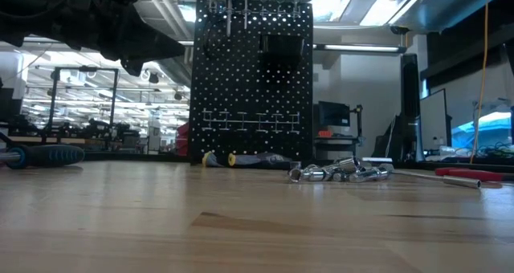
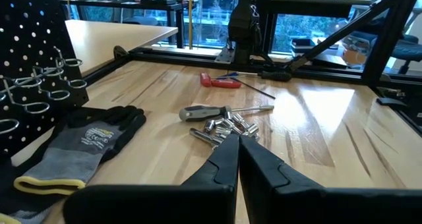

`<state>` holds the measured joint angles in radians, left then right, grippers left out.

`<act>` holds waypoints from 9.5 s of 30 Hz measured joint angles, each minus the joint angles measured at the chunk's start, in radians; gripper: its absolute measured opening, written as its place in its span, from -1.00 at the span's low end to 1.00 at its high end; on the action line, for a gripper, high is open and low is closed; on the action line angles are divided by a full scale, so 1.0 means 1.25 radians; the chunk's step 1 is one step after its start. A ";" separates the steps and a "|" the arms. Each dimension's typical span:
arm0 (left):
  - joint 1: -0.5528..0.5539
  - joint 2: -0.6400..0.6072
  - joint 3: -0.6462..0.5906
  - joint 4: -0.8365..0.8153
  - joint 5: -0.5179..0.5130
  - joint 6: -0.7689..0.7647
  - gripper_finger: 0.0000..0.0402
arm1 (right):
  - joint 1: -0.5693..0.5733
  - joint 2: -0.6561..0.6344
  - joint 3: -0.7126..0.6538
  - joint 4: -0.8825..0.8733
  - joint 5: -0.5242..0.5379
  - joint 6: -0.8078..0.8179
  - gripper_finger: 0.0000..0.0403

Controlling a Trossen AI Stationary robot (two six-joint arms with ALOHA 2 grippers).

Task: Hang tools onto peg board
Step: Hang the black screwdriver on the pegboard, then hang the gray screwdriver on the pegboard

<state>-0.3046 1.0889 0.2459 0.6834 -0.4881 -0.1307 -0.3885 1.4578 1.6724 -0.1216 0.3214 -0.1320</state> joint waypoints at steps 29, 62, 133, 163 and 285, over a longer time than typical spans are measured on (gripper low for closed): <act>0.000 0.000 0.000 -0.002 0.000 0.000 -0.99 | -0.009 0.000 -0.088 -0.029 0.028 0.042 -0.40; 0.000 0.000 0.000 -0.010 0.000 -0.012 -0.99 | 0.277 -0.129 0.004 -0.430 0.042 0.057 0.25; 0.000 0.000 0.000 -0.014 0.000 -0.009 -0.99 | 0.272 0.160 -0.690 -0.225 -0.123 0.561 0.22; 0.000 0.000 0.000 -0.014 0.000 -0.009 -0.99 | 0.274 0.153 -0.673 -0.236 -0.089 0.499 -0.48; 0.026 0.000 0.000 -0.042 0.000 -0.057 -0.98 | 0.090 0.220 0.014 0.449 0.137 -0.083 -0.48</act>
<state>-0.2718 1.0893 0.2462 0.6304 -0.4877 -0.2024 -0.2755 1.7325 1.6901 0.4397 0.4929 -0.2361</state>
